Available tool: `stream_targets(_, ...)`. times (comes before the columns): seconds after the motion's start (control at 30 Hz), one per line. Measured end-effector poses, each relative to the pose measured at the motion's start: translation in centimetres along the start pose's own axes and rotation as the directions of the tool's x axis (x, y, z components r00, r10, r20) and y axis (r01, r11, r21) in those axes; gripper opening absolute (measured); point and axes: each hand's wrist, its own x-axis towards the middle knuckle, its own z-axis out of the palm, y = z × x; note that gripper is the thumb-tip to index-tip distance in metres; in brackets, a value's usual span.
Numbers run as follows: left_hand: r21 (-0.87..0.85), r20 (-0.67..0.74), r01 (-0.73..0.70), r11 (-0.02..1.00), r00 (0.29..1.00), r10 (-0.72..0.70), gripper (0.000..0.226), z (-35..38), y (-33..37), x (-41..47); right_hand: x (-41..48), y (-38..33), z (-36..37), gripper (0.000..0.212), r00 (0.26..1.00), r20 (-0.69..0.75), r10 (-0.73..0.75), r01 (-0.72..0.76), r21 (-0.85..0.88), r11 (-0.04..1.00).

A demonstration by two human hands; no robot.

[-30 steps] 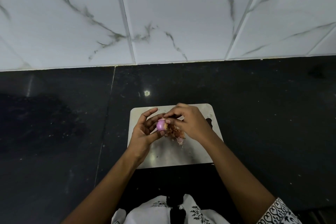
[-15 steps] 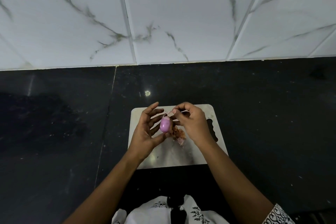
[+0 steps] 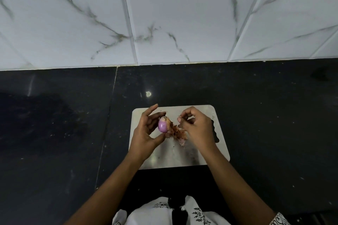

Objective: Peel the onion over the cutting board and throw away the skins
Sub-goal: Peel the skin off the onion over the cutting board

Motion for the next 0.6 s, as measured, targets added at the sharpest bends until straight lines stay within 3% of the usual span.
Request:
stream_targets(0.13, 0.053, 0.001, 0.014, 0.999, 1.0, -0.014, 0.085, -0.1, -0.6, 0.0, 0.3, 0.0, -0.7, 0.029, 0.966, 0.247, 0.071, -0.019, -0.207, 0.978)
stream_targets(0.3, 0.051, 0.037, 0.001, 0.999, 0.999, -0.003, 0.087, 0.1, -0.5, 0.0, 0.2, -0.9, -0.6, 0.039, 0.901, 0.414, 0.128, -0.171, 0.069, 0.983)
stream_targets(0.4, 0.029, 0.059, -0.013, 0.999, 0.998, 0.011, 0.09, 0.1, -0.1, 0.2, -0.1, -1.8, -0.1, 0.044, 0.906, 0.409, 0.108, -0.172, 0.124, 0.977)
stream_targets(0.53, -0.248, 0.106, 0.085, 0.965, 0.993, -0.06, 0.093, -0.8, 0.1, 0.4, -0.4, -1.8, -0.6, 0.04, 0.92, 0.388, 0.048, -0.154, 0.246, 0.957)
stream_targets(0.6, -0.4, 0.123, 0.199, 0.895, 0.979, -0.163, 0.073, -1.0, 0.1, 0.4, -0.6, -1.7, -0.8, 0.04, 0.929, 0.369, 0.015, -0.145, 0.327, 0.934)
